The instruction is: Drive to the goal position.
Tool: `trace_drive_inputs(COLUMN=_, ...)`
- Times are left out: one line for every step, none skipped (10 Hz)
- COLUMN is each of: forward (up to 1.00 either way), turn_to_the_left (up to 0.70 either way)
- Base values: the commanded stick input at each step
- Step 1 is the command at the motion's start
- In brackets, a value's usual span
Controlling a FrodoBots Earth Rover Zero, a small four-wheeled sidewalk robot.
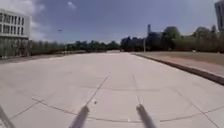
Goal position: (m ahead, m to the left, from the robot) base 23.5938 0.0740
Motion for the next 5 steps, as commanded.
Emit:
trace_drive_inputs(forward=1.0, turn_to_the_left=0.0)
trace_drive_inputs(forward=1.0, turn_to_the_left=0.0)
trace_drive_inputs(forward=1.0, turn_to_the_left=0.0)
trace_drive_inputs(forward=1.0, turn_to_the_left=0.0)
trace_drive_inputs(forward=1.0, turn_to_the_left=0.0)
